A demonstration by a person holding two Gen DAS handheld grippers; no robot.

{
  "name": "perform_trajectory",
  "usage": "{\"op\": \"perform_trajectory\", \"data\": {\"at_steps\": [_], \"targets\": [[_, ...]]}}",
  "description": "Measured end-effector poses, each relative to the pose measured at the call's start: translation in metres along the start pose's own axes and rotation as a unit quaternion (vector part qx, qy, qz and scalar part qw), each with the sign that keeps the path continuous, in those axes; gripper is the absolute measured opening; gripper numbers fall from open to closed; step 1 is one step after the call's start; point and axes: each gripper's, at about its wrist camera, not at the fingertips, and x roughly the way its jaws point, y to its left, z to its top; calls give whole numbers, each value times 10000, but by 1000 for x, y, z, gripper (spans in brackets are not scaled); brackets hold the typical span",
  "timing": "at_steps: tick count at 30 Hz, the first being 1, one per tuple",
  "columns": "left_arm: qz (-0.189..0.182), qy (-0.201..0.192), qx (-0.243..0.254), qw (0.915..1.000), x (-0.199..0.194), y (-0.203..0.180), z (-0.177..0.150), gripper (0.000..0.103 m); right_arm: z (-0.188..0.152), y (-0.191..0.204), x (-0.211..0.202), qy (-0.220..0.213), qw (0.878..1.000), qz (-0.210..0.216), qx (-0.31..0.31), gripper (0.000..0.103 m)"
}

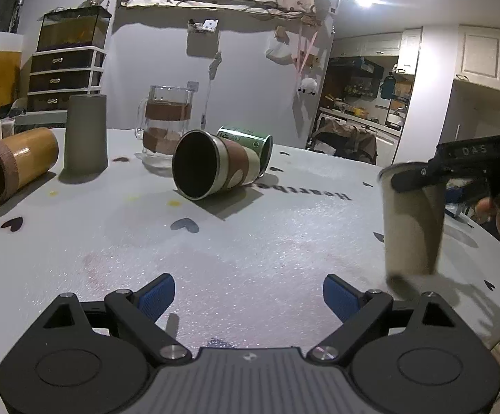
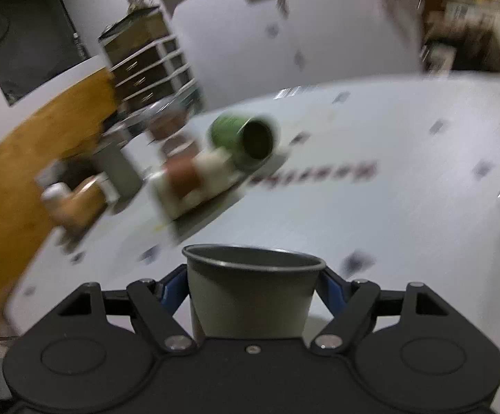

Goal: Flip cup upright
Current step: 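Grasp the upright cream cup with the right tool while the left tool releases it, then carry the upright cup with the right tool and set it beside the wine glass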

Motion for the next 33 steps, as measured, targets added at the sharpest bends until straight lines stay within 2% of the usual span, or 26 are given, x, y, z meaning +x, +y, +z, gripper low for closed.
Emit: {"op": "perform_trajectory", "data": {"at_steps": [6,12,17,23,33], "targets": [[-20,-6,78,10000,1,-4,0,93,19,-25,-9,-735,9897,-1112,-520,77],[-33,11,118,9999,3,-7,-1,93,49,-65,7,-1117,9707,-2064,-520,77],[-48,22,135,9999,4,-8,-2,93,63,-90,16,-1296,9645,-2289,-231,77],[-61,20,143,9999,4,-8,-2,93,58,-98,30,-1381,9548,-2629,-124,77],[-59,16,146,9999,4,-9,-2,93,46,-99,36,-1571,9506,-2671,-203,77]]}}
